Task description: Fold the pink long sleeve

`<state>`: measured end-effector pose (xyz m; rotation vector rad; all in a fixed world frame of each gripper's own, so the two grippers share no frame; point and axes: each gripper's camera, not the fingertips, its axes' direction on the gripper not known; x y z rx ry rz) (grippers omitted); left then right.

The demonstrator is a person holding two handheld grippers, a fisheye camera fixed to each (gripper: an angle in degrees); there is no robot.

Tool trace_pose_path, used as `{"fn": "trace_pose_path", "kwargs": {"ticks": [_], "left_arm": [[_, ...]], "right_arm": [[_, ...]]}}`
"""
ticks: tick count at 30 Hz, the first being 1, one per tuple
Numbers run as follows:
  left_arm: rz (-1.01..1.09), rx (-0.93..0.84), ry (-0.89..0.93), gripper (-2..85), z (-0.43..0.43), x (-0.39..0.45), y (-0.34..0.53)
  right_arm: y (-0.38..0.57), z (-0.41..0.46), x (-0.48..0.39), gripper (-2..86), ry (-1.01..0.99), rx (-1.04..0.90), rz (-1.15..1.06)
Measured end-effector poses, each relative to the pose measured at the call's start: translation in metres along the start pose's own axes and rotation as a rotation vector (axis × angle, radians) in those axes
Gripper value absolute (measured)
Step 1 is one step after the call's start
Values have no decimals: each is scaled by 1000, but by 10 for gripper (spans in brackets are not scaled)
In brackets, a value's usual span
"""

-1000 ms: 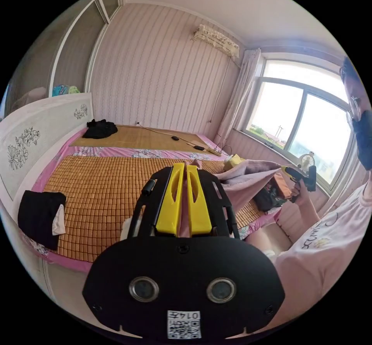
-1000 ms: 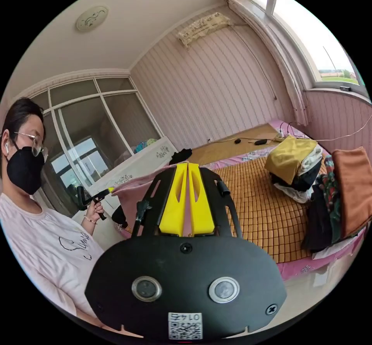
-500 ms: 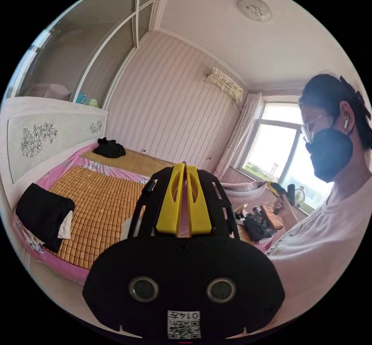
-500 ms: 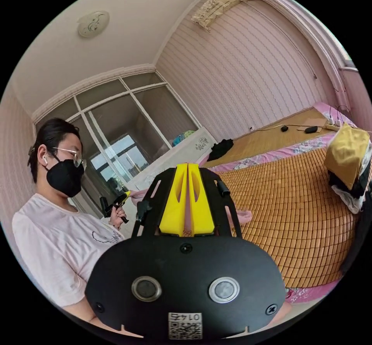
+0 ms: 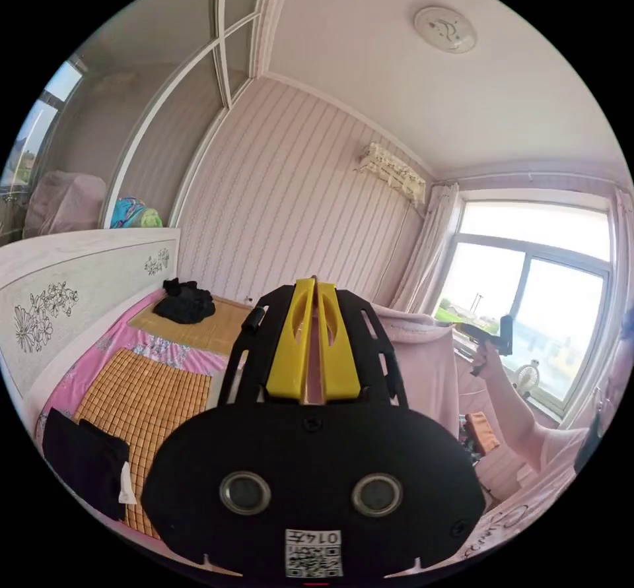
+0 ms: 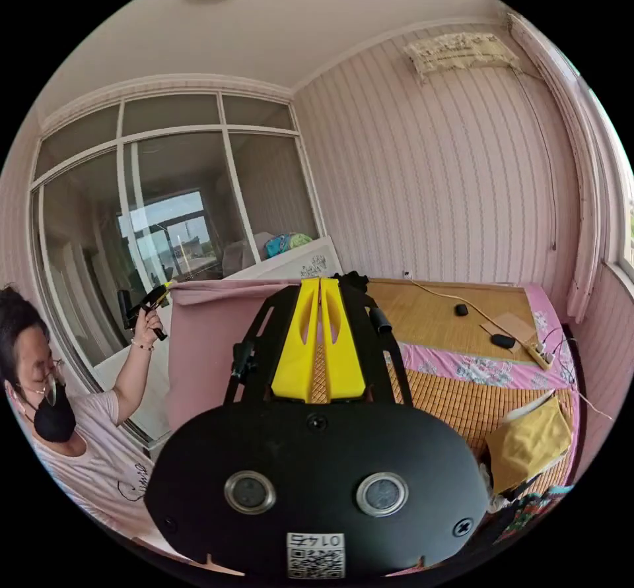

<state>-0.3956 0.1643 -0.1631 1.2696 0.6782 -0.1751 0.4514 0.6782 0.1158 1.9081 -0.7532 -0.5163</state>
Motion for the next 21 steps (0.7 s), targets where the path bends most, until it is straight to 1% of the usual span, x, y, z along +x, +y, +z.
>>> {"fn": "trace_pose_path", "kwargs": {"ticks": [1,3,5,7,9,11,12,14,15,16,17,18,19,20,21], "left_arm": [[-20,-37,-52,-10,26,-3,-7],[-41,-31,-82,-10,44,1,-31],[-36,101,-59,-10,32,19,-73],[3,184,-29,-10,17,35,-96],[47,200,-1,-10,8,44,-107],[96,141,21,-10,8,44,-94],[103,119,29,-10,9,41,-86],[126,-12,25,-10,17,26,-40],[128,-53,14,-10,21,21,-25],[122,-136,-2,-10,29,9,9],[109,-250,-37,-10,42,-5,48],[91,-312,-56,-10,49,-13,69],[28,-427,-76,-10,64,-31,113],[-46,-528,-96,-10,78,-49,157],[-80,-566,-109,-10,84,-58,180]], "right_arm": [[-2,16,22,-6,-21,13,76],[-20,17,36,-6,-74,81,130],[-48,-2,21,-6,-52,170,71],[-70,-38,-11,-5,-33,295,-79],[-67,-54,-20,-5,-25,315,-137],[-46,-60,-13,-4,-33,296,-173],[-20,-58,0,-4,-49,274,-166],[32,-47,23,-4,-70,196,-156],[74,-33,40,-4,-60,126,-138],[122,-16,58,-4,-42,32,-101],[149,-6,68,-4,-21,-9,-79],[203,18,89,-4,24,-115,-22],[259,45,111,-3,47,-237,52],[288,60,122,-3,53,-302,88],[346,88,143,-3,80,-424,178]]}}
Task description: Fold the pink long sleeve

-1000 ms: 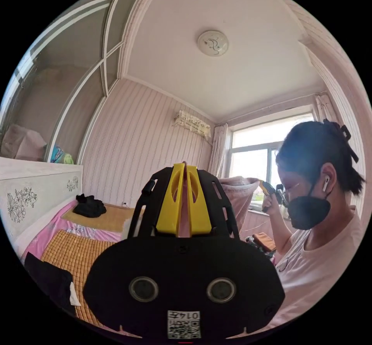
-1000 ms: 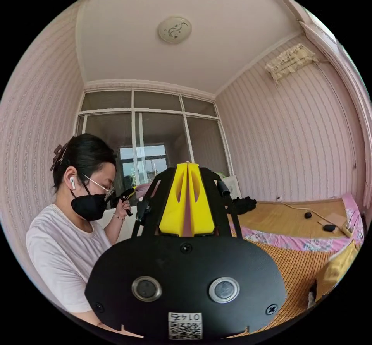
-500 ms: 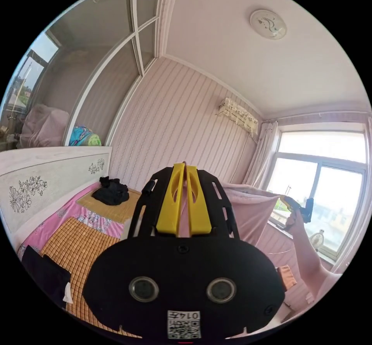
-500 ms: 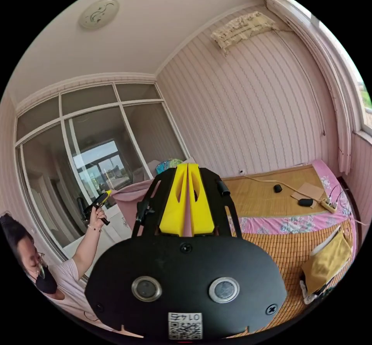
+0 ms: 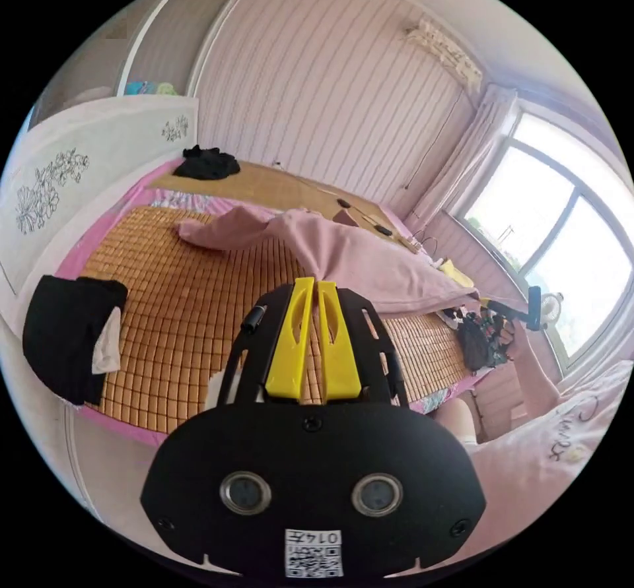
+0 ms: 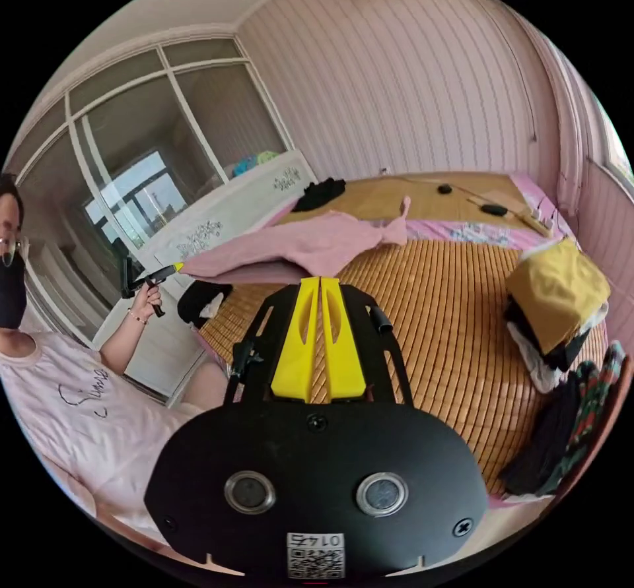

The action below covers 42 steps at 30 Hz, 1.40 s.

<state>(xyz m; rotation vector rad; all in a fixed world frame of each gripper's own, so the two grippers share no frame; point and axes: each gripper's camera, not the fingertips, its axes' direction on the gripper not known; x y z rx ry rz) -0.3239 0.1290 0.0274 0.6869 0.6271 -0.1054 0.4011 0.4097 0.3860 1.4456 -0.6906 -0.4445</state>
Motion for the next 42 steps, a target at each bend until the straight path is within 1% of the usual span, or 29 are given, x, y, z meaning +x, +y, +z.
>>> {"fn": "trace_pose_path", "kwargs": {"ticks": [1,4,6,8,9,11,12,13,14,15,17,19,21,22,23,24,26,28,29,30,31,33,35,36,38,40,42], "left_arm": [[-74,-83,-7,-10,33,-17,27],[-189,-294,-50,-10,94,-44,77],[-144,-405,-101,-10,116,-46,92],[-95,-501,-217,-8,131,-49,100],[-97,-514,-230,-8,133,-51,101],[-137,-511,-213,-5,132,-61,98],[-148,-508,-197,-5,132,-64,96],[-168,-504,-171,-4,132,-69,91],[-170,-504,-161,-3,134,-71,85],[-166,-506,-164,-3,136,-72,82],[-136,-519,-187,-3,144,-73,71],[-119,-525,-197,-3,149,-74,64],[-113,-530,-199,-3,152,-77,59],[-114,-536,-201,-3,155,-80,56],[-117,-540,-204,-3,157,-84,54],[-118,-540,-203,-3,158,-85,53],[-126,-526,-188,-3,156,-91,46],[-119,-498,-167,-4,148,-91,38],[-95,-476,-163,-4,142,-89,34],[-79,-470,-165,-4,140,-88,32],[-50,-473,-174,-4,139,-88,32],[-36,-502,-154,-4,147,-92,35],[-31,-537,-167,-5,155,-98,38],[-18,-533,-177,-5,154,-97,38],[43,-513,-213,-5,145,-94,36],[51,-532,-236,-6,144,-98,41],[10,-561,-233,-5,149,-112,53]], "right_arm": [[35,45,23,-2,26,-105,73],[95,119,61,1,79,-306,211],[114,142,71,4,98,-396,231],[125,151,75,10,141,-449,228],[129,151,79,15,159,-455,237],[131,138,88,51,211,-397,279],[131,130,95,102,206,-354,315],[131,126,98,131,179,-316,325],[131,127,98,134,164,-306,327],[130,138,96,136,141,-322,311],[131,167,87,135,183,-415,250],[139,210,74,131,280,-553,137],[145,233,71,120,330,-636,77],[146,235,68,101,384,-637,33],[146,235,69,88,384,-643,21],[144,231,73,68,350,-648,20],[138,206,81,53,298,-584,61],[136,147,95,40,164,-409,171],[138,130,100,38,122,-355,206],[150,102,114,33,49,-254,289],[168,88,135,29,12,-204,383],[198,91,172,25,-48,-252,516],[217,96,184,23,-73,-281,566],[219,93,180,23,-102,-285,543],[217,86,163,23,-79,-314,460],[224,89,144,27,-37,-415,369],[238,99,139,33,-47,-495,341]]}}
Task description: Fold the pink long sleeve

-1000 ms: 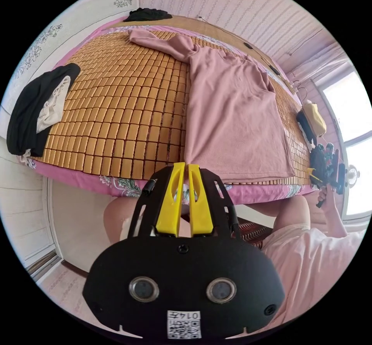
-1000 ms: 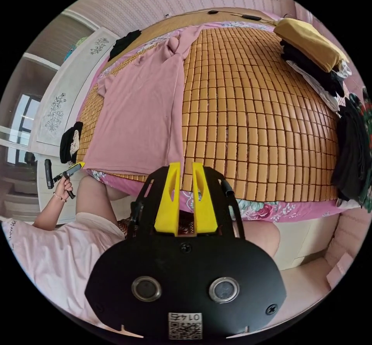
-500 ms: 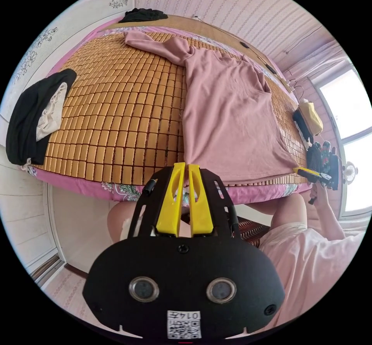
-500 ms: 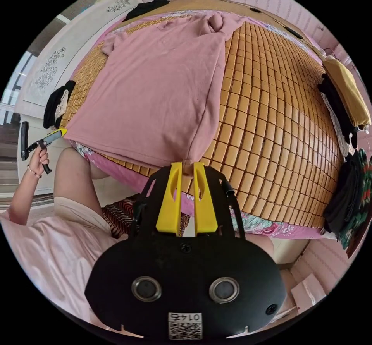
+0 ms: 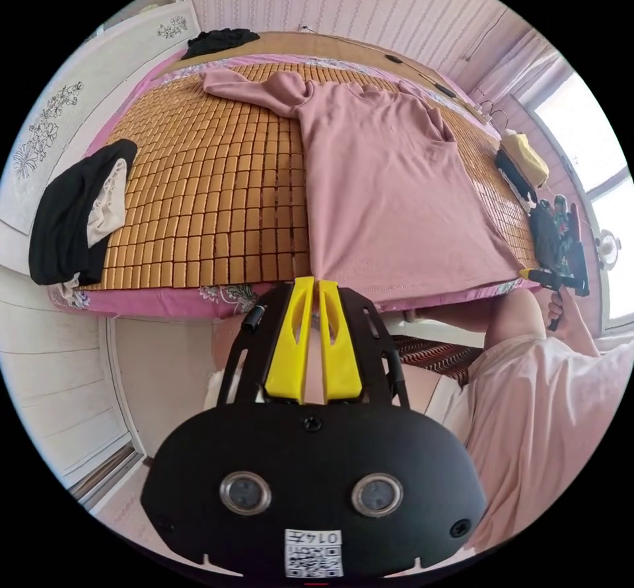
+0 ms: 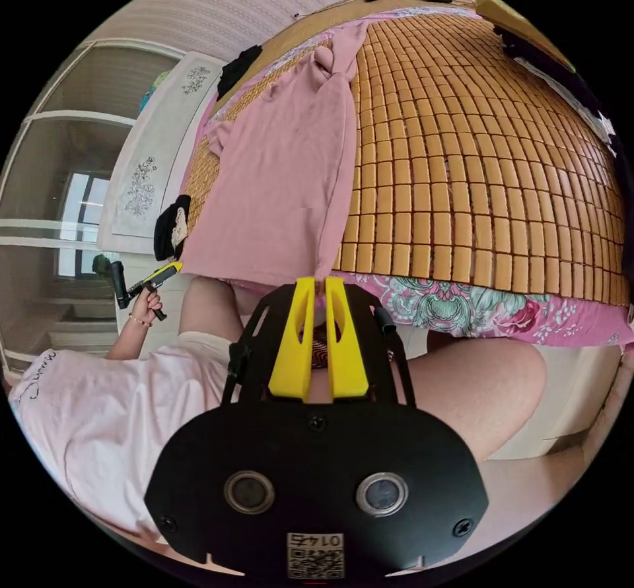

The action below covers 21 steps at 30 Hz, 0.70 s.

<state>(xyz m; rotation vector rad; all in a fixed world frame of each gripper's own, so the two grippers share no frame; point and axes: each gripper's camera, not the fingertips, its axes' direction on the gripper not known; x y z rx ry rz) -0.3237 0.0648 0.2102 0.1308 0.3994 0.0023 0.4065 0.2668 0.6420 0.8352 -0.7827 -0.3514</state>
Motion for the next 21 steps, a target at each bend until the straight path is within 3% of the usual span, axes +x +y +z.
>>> {"fn": "trace_pose_path", "kwargs": {"ticks": [6,8,12,16,21], "left_arm": [[-142,-63,-47,33,28,-34,-1],[-122,-21,-137,38,16,-42,-16],[31,67,-141,35,9,-28,-74],[228,111,2,38,49,24,-177],[379,108,191,39,118,102,-283]], "right_arm": [[9,-4,12,78,68,1,-2],[-3,-24,16,88,120,36,-21],[-71,-73,21,95,153,178,-71],[-179,-92,15,97,157,296,-113],[-294,-72,13,107,234,310,-98]]}}
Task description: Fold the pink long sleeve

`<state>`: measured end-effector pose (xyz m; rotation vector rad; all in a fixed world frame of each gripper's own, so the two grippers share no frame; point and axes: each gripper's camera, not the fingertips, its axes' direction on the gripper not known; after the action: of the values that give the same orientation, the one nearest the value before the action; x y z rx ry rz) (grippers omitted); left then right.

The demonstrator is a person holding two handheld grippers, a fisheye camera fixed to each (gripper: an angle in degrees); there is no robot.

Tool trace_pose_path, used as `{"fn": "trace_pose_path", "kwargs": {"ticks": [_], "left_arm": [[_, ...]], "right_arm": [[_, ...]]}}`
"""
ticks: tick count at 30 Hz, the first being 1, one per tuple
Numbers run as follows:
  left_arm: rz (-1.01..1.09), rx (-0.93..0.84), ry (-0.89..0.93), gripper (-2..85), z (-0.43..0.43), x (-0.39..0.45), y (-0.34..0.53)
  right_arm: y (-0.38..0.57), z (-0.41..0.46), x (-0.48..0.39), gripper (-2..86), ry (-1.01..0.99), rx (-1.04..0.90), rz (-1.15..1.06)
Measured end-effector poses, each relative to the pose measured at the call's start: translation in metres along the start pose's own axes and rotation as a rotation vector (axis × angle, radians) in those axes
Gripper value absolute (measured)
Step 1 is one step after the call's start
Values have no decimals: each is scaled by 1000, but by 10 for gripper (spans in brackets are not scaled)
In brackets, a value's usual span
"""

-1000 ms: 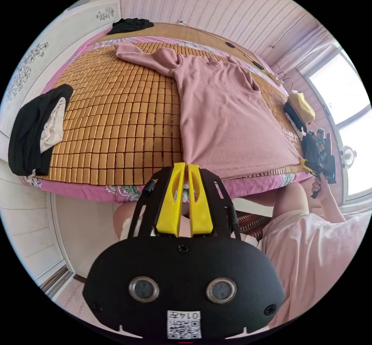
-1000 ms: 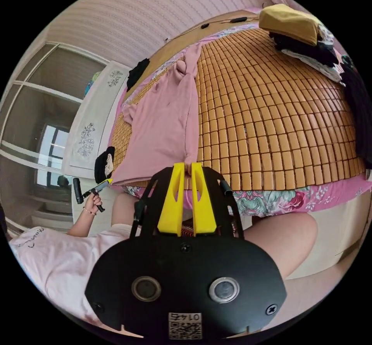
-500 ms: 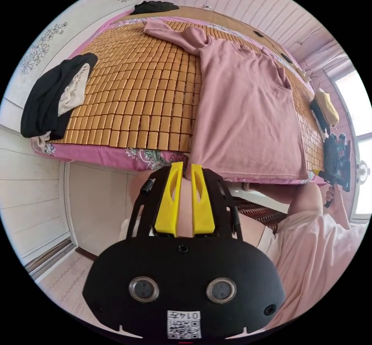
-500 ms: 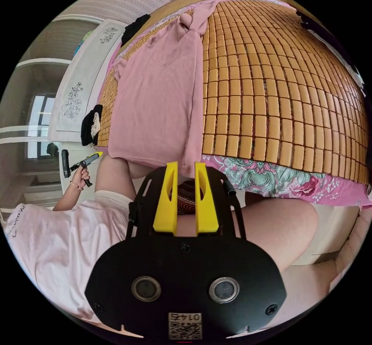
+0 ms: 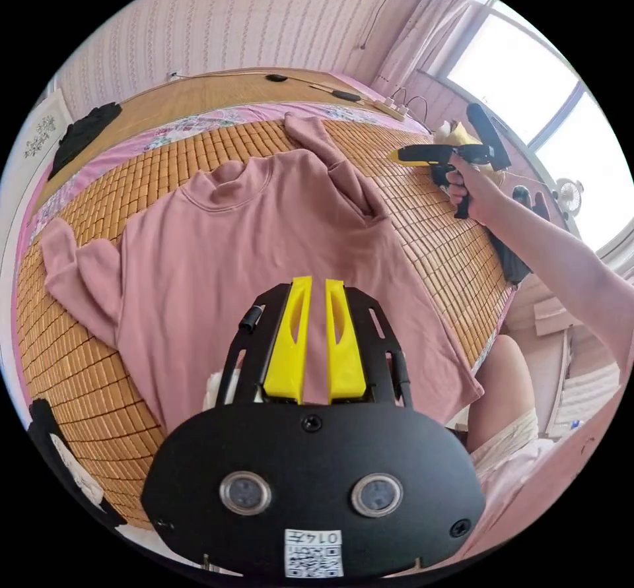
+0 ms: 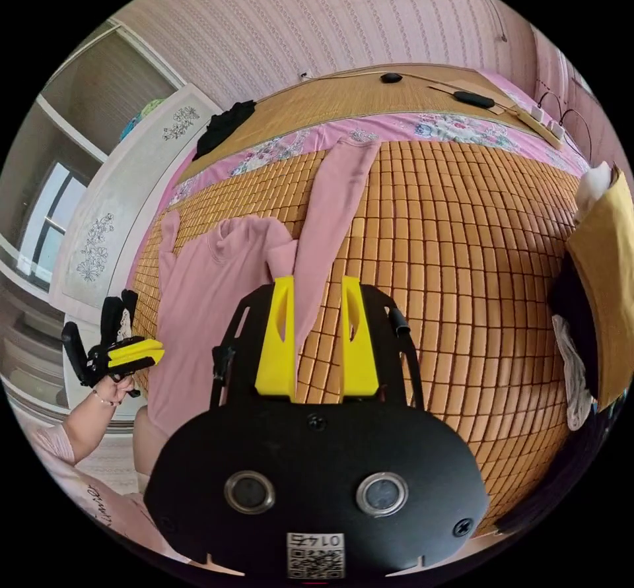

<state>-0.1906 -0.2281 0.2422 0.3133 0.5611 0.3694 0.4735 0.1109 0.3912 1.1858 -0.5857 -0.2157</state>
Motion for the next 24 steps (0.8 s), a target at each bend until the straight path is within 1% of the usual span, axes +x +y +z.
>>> {"fn": "trace_pose_path", "kwargs": {"ticks": [2,5,8,10,11,13,14,16,17,19,20,21,22,24], "left_arm": [[9,3,59,36,39,5,-40],[37,-13,58,31,81,9,-66],[54,-73,52,24,119,5,-71],[63,-101,44,19,137,1,-67],[78,-71,51,16,139,-2,-63],[94,-55,53,13,142,-5,-59],[96,-52,54,12,144,-7,-57],[102,-53,49,10,147,-8,-56],[102,-54,42,9,149,-9,-56],[109,-64,30,7,152,-8,-56],[111,-62,23,6,152,-8,-57],[115,-59,19,6,151,-7,-57],[124,-50,8,5,148,-6,-58],[140,-32,-17,2,142,-3,-62]], "right_arm": [[-24,19,2,107,24,3,20],[-47,51,5,104,89,-36,30],[-50,74,7,74,39,-95,16],[-37,60,6,37,2,-37,-3],[-30,51,6,28,11,-4,-2],[13,-8,11,20,33,166,16],[28,-25,11,19,44,200,15],[103,-91,7,20,123,267,6],[123,-102,5,23,134,257,10],[198,-128,4,40,138,171,36],[213,-130,5,46,147,140,45],[238,-134,9,74,169,93,62],[254,-140,14,99,199,64,79],[261,-152,25,125,231,76,100]]}}
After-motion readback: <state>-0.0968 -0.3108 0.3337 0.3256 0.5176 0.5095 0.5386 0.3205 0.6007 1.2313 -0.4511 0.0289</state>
